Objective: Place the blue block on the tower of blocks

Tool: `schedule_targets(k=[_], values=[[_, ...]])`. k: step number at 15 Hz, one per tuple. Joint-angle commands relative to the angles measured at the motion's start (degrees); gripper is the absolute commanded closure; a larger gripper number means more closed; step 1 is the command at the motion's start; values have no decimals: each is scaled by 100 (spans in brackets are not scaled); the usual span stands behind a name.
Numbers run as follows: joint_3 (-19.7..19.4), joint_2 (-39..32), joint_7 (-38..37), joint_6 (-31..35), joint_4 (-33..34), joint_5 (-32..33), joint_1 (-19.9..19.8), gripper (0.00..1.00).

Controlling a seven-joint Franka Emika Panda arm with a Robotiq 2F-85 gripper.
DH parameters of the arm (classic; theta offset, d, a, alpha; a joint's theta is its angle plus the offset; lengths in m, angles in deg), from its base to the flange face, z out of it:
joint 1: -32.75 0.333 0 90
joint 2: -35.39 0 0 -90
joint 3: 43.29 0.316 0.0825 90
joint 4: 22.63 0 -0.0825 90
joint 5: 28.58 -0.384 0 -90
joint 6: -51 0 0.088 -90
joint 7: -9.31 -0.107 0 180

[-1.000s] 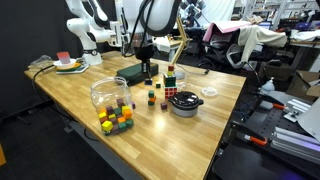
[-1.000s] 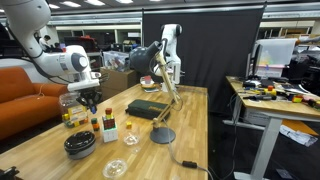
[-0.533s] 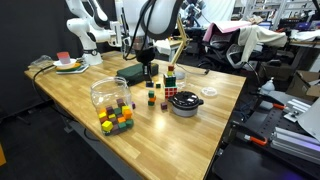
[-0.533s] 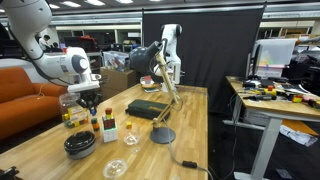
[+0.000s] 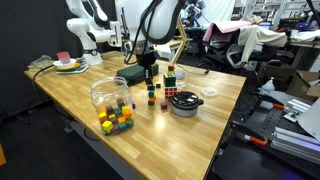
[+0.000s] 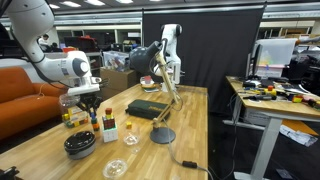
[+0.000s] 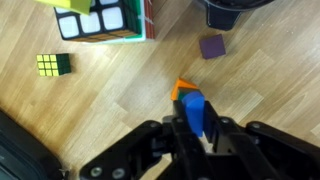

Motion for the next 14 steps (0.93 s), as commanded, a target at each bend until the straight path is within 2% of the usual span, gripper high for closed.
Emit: schedule_targets(k=[1,10,11,12,14], values=[[86,-52,77,-141,102,48,-89,95],[87,-90,98,-247,123,50,-92,95],[91,-97,100,-260,126,44,-92,92],[98,-103,104,-269,128,34,-97,81],[103,-122,111,-276,138,29,-101,82]])
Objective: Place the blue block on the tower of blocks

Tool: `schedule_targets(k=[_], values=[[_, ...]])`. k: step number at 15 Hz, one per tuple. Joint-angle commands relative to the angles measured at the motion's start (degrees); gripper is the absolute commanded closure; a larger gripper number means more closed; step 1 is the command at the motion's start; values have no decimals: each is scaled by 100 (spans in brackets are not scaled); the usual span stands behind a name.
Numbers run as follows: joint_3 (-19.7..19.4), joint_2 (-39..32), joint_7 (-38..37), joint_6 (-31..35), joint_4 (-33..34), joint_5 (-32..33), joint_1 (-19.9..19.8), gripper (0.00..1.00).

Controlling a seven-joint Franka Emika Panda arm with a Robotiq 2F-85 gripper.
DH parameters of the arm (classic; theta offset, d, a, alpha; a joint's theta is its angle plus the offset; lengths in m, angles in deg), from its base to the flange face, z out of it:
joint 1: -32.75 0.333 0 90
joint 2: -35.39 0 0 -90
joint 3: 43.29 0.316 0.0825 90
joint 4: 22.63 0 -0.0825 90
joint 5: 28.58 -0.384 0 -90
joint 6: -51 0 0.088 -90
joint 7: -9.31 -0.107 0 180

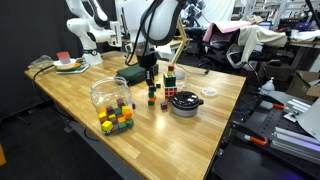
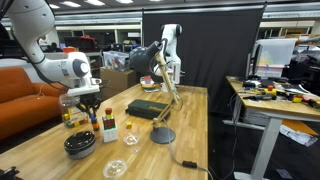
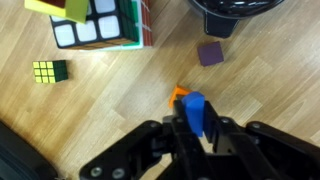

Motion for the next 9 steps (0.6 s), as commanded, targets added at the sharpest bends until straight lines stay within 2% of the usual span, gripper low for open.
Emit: schedule_targets(k=[1,3,9], values=[[104,-89,106,-170,141,29,-98,88],[113,-109,116,-171,165,13,-106,93],[108,-200,140,-222,364,33,-88,95]])
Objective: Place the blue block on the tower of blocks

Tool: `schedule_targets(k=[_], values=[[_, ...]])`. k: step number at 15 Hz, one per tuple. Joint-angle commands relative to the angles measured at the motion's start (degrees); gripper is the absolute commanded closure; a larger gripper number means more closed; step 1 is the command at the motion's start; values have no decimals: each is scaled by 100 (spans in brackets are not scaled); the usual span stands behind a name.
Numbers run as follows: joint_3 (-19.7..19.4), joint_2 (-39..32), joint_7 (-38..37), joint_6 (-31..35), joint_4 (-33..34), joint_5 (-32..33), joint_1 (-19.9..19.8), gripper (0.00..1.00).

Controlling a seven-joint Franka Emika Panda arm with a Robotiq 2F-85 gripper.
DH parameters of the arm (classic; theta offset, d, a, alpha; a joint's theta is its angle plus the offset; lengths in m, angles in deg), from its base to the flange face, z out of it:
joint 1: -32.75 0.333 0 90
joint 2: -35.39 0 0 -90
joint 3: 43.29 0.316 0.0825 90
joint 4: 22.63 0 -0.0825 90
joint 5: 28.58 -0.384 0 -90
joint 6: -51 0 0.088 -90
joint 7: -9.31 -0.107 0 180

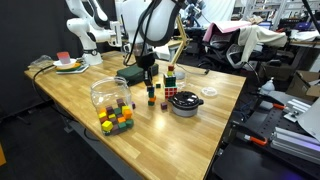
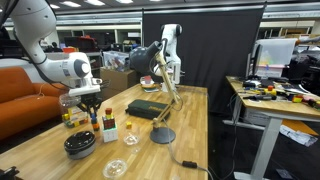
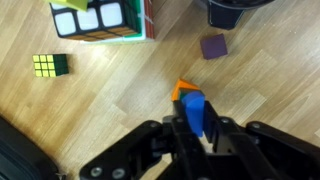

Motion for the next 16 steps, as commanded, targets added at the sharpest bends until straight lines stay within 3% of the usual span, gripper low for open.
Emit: schedule_targets(k=[1,3,11,12,13,14,16], values=[[95,-94,139,-233,219,35,-87,95],[96,-106,155,-316,262,29,-91,90],[129,-144,178,-507,333,-4,-109,88],[138,-164,178,-519,342,-21,-118,83],[152,-186,184,-522,354,-46,-131,63],[153,-206,164,-500,368,-64,-135,54],[159,-254,145,-442,417,-88,-144,42]])
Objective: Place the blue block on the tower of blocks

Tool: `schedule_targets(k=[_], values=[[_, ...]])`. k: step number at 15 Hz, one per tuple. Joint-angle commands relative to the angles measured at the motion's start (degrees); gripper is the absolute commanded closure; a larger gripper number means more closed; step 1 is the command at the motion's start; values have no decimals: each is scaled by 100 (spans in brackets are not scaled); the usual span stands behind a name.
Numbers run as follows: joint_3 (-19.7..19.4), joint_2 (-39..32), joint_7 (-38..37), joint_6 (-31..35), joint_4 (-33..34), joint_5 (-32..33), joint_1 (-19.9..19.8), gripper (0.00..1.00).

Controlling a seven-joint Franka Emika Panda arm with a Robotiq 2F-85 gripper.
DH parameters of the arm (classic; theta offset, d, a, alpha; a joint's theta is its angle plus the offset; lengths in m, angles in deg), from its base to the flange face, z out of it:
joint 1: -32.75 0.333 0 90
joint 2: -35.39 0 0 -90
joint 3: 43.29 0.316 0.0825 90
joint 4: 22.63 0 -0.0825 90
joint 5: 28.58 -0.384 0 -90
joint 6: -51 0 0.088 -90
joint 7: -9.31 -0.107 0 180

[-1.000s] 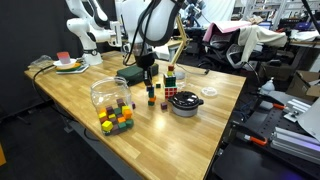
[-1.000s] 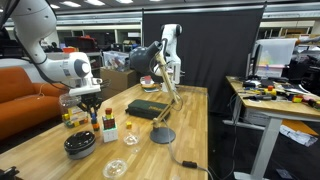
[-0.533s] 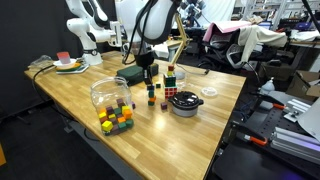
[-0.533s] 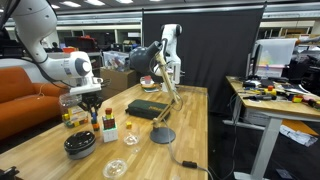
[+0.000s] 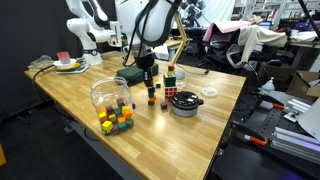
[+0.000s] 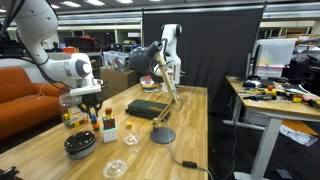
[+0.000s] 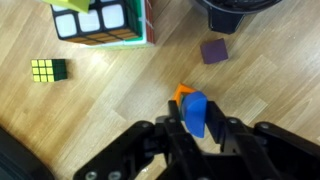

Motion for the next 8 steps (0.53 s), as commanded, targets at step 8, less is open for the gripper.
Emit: schedule_targets(k=[8], values=[[108,-54,64,-50,236,-45,-141,0]])
